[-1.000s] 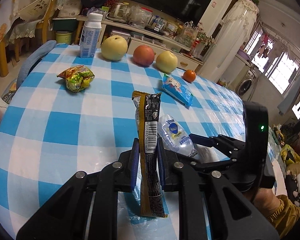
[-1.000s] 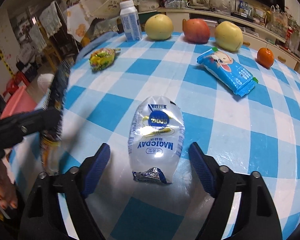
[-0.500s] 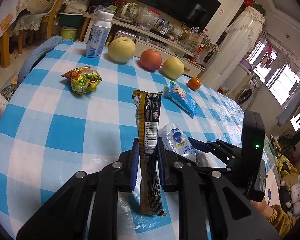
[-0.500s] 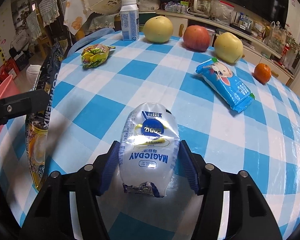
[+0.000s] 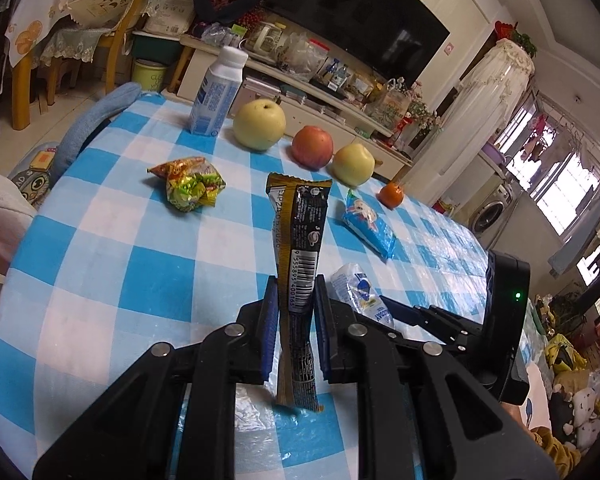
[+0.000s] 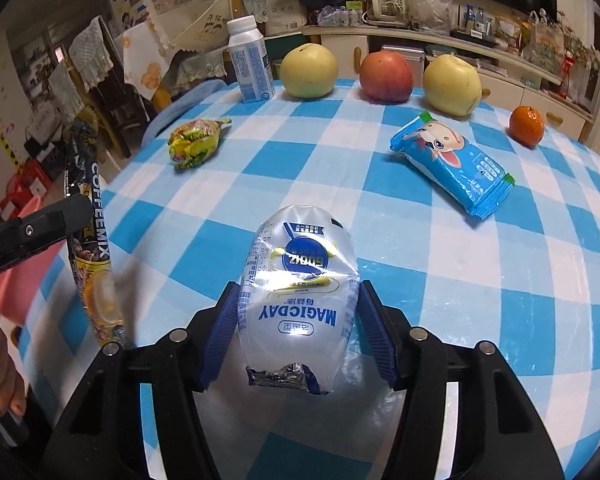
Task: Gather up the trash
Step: 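Carry snack bar and Magicday bag over the pink bucket and open both tools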
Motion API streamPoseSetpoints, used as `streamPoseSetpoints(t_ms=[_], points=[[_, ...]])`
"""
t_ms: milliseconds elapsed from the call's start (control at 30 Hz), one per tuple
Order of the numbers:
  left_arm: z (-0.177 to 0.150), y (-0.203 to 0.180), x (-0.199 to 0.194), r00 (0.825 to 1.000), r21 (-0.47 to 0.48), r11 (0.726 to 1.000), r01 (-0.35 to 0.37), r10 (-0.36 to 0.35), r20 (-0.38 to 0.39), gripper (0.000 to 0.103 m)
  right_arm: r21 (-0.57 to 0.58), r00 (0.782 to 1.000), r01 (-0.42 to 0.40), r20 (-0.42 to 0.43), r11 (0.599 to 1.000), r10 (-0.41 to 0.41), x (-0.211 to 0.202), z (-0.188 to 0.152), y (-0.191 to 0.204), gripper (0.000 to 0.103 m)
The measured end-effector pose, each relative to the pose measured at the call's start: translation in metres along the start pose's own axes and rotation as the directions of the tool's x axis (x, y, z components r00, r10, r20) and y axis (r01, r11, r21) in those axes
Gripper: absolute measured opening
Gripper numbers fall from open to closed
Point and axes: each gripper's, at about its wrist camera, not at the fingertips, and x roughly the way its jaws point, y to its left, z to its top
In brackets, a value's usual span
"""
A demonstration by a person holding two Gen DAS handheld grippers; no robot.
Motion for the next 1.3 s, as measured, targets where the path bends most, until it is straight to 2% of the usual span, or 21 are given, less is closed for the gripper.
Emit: streamPoseSetpoints(t_ms=[300,500,667,800,1000,1067,1133,1200,1267,1300], points=[[0.006,0.005,-0.027,0.997,-0.022,0.999,0.03,-0.029,0.078,0.019,0.0,0.991,-0.129,0.043,0.992,0.129,-0.015,0.003,0.03,0.06],[0.01,0.006,-0.052,0.989,-0.014,0.999,0.048,-0.046,0.143,0.019,-0.02,0.983,-0.162,0.083,0.987,0.163,-0.031,0.006,0.053,0.06],[0.015,0.014,-0.076,0.978,-0.016,0.999,0.033,-0.029,0.205,0.019,-0.076,0.973,-0.174,0.143,0.982,0.183,-0.055,0.013,0.083,0.06],[0.017,0.026,-0.108,0.962,-0.036,0.999,-0.009,0.019,0.272,0.019,-0.123,0.96,-0.203,0.169,0.971,0.222,-0.07,0.019,0.115,0.06],[0.011,0.053,-0.156,0.92,-0.105,0.989,-0.107,0.139,0.366,0.019,-0.211,0.942,-0.267,0.148,0.94,0.301,-0.077,0.019,0.177,0.06],[0.009,0.063,-0.171,0.9,-0.141,0.979,-0.151,0.195,0.391,0.019,-0.248,0.934,-0.295,0.127,0.923,0.333,-0.076,0.017,0.203,0.06],[0.006,0.072,-0.184,0.873,-0.173,0.966,-0.194,0.251,0.418,0.019,-0.288,0.926,-0.317,0.111,0.903,0.361,-0.075,0.015,0.228,0.06],[0.003,0.085,-0.198,0.838,-0.229,0.944,-0.239,0.319,0.442,0.019,-0.323,0.917,-0.34,0.096,0.883,0.388,-0.073,0.013,0.253,0.06],[0.0,0.094,-0.21,0.801,-0.282,0.919,-0.275,0.381,0.462,0.019,-0.349,0.908,-0.361,0.08,0.865,0.411,-0.067,0.013,0.275,0.06],[-0.002,0.099,-0.216,0.774,-0.315,0.901,-0.298,0.421,0.473,0.019,-0.361,0.905,-0.367,0.075,0.857,0.419,-0.064,0.014,0.286,0.06]])
